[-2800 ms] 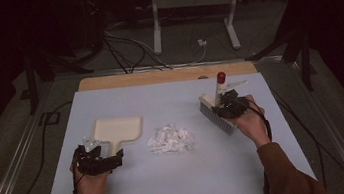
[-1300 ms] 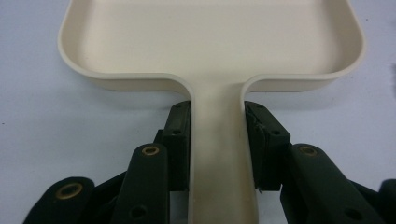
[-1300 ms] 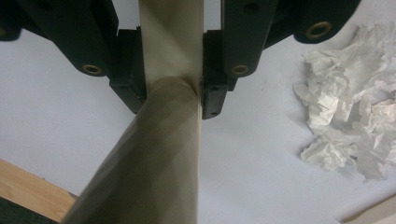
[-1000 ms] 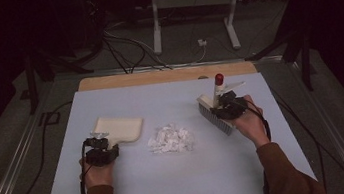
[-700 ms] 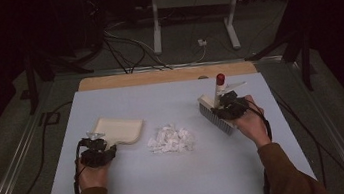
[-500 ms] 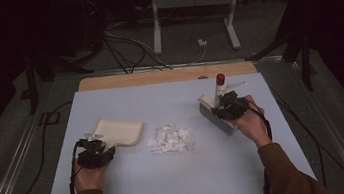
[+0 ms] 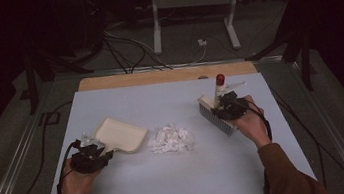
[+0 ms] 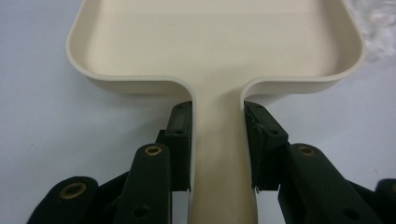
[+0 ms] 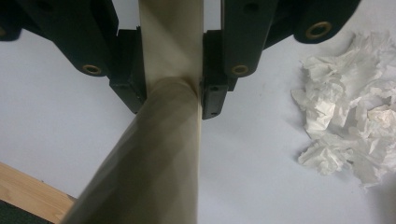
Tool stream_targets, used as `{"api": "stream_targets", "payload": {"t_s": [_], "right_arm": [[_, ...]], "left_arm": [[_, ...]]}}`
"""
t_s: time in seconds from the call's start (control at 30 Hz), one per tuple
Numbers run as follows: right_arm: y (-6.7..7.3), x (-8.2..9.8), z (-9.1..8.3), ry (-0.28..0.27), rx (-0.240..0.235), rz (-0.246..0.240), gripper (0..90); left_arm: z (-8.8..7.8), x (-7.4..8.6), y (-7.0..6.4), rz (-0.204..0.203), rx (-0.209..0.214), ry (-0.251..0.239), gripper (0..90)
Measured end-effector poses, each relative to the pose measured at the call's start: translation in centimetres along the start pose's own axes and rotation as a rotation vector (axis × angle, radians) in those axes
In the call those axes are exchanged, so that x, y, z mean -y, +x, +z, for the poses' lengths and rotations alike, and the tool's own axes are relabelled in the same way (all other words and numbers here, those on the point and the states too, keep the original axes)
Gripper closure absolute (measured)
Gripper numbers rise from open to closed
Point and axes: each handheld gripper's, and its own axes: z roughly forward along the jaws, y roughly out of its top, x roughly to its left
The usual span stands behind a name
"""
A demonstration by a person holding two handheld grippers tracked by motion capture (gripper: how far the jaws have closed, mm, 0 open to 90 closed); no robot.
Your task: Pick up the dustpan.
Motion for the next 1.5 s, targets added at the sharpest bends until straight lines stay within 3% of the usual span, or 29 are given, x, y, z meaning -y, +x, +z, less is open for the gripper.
{"api": "stream_targets", "payload": {"t_s": [0.17, 0.5, 0.67, 1.0, 1.2, 1.43, 1.5], "right_arm": [[0.2, -0.1, 0.1, 0.001, -0.002, -0.006, 67.2], [0.1, 0.0, 0.0, -0.001, -0.006, -0.001, 67.2], [0.1, 0.0, 0.0, 0.000, -0.008, -0.002, 67.2], [0.0, 0.1, -0.1, -0.001, -0.010, 0.000, 67.2], [0.0, 0.1, -0.1, 0.000, -0.011, 0.000, 67.2], [0.0, 0.2, -0.1, -0.003, -0.013, 0.002, 67.2], [0.0, 0.2, -0.1, -0.003, -0.013, 0.002, 67.2]], "left_arm": [[-0.4, 0.1, -0.2, 0.056, 0.038, 0.013, 66.8], [-0.6, 0.0, -0.4, 0.161, 0.112, 0.085, 66.8], [-0.8, 0.0, -0.5, 0.190, 0.140, 0.097, 66.8], [-1.0, 0.0, -1.2, 0.305, 0.202, 0.132, 66.8], [-0.9, 0.2, -1.4, 0.338, 0.233, 0.174, 66.8], [-1.0, 0.4, -1.5, 0.338, 0.261, 0.177, 66.8], [-1.1, 0.4, -1.5, 0.354, 0.272, 0.186, 66.7]]}}
